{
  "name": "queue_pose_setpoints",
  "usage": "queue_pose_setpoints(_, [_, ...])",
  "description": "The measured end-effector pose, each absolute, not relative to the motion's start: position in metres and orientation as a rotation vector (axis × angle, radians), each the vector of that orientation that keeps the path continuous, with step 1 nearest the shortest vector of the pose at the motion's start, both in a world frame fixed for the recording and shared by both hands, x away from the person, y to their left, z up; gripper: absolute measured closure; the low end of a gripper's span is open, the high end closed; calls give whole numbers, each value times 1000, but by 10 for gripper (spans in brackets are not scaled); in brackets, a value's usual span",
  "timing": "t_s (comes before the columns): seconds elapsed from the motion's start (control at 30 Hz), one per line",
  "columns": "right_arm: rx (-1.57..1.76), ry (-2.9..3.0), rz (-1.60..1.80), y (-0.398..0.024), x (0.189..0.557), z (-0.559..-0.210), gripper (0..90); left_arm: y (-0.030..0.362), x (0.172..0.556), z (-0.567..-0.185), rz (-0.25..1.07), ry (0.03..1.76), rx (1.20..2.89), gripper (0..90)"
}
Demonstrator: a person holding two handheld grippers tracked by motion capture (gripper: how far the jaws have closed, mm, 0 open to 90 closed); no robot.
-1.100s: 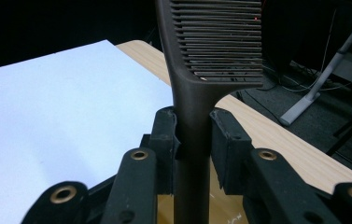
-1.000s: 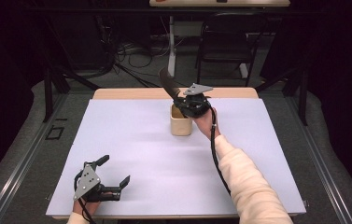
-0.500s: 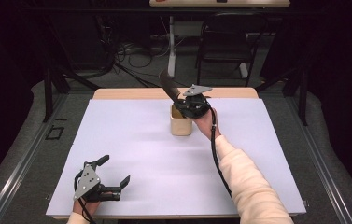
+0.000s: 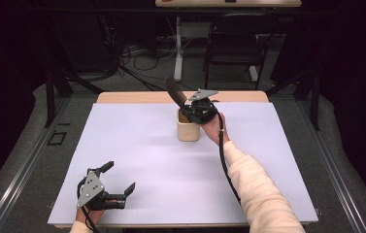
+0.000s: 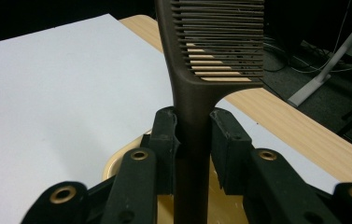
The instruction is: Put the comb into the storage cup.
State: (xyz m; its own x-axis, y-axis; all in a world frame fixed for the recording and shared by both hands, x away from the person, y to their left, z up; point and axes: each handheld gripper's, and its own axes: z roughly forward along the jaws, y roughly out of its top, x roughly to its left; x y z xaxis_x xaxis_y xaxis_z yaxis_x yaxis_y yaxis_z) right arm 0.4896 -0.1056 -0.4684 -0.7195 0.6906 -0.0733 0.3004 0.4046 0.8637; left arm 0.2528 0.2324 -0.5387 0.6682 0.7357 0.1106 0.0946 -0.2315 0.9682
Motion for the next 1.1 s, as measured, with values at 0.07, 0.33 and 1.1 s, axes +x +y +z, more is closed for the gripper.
queue_pose_setpoints(0.07, [849, 2249, 1246, -106, 490, -469, 719, 232, 253, -539, 688, 675, 1724, 4])
queue_pose_setpoints(0.33, [858, 2258, 1236, -105, 491, -471, 718, 232, 253, -539, 688, 676, 1723, 4])
queue_pose_setpoints(1.1, [831, 2310, 1170, -105, 492, -473, 715, 232, 253, -539, 685, 677, 1724, 5])
